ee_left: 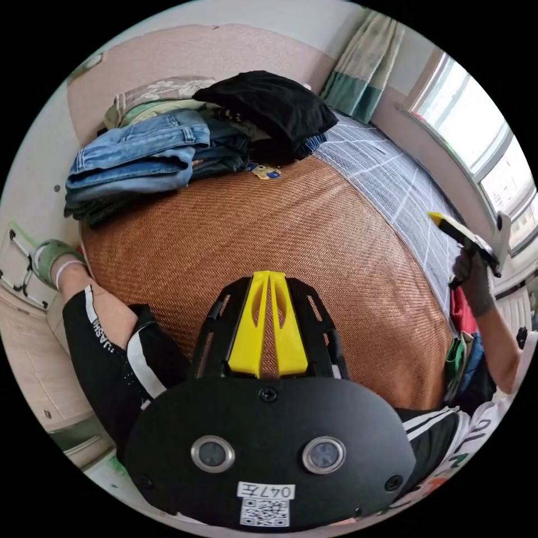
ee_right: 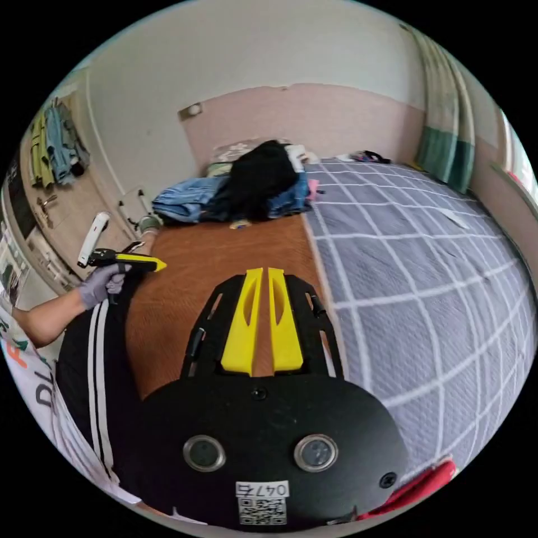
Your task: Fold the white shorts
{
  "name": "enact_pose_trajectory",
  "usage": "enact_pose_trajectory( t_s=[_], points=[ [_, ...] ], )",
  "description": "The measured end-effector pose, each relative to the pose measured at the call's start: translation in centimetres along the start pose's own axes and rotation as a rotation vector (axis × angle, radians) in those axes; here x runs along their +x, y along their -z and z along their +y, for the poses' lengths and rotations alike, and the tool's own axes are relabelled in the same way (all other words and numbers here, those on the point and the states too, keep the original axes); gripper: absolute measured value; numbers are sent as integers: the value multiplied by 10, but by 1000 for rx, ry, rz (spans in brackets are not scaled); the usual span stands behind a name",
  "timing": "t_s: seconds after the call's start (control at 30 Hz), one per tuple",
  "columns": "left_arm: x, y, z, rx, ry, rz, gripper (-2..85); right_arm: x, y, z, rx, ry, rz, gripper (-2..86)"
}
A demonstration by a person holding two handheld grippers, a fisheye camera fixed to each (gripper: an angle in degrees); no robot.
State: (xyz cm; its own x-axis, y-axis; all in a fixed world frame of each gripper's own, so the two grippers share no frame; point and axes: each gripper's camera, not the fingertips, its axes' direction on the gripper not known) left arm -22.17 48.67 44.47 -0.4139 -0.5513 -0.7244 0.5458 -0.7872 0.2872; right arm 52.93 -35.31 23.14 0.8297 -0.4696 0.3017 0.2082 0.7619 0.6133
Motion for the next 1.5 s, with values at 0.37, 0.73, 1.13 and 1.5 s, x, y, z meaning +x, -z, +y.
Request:
enact_pose_trajectory(
  t_s=[0.37,0.73,1.13,1.5],
  points=[
    [-70,-33,-17,-182,81,25,-10,-97,-81,-15,-9,27,-170,-4],
    [-118,-23,-18,-171,46,-26,-10,-25,-57,-89,161,-74,-65,45],
    [-200,-12,-13,-149,151,68,-10,45,-96,-128,118,-441,-115,80],
    [-256,-5,-12,-147,188,94,-10,43,62,-164,348,-184,-242,-9]
  ],
)
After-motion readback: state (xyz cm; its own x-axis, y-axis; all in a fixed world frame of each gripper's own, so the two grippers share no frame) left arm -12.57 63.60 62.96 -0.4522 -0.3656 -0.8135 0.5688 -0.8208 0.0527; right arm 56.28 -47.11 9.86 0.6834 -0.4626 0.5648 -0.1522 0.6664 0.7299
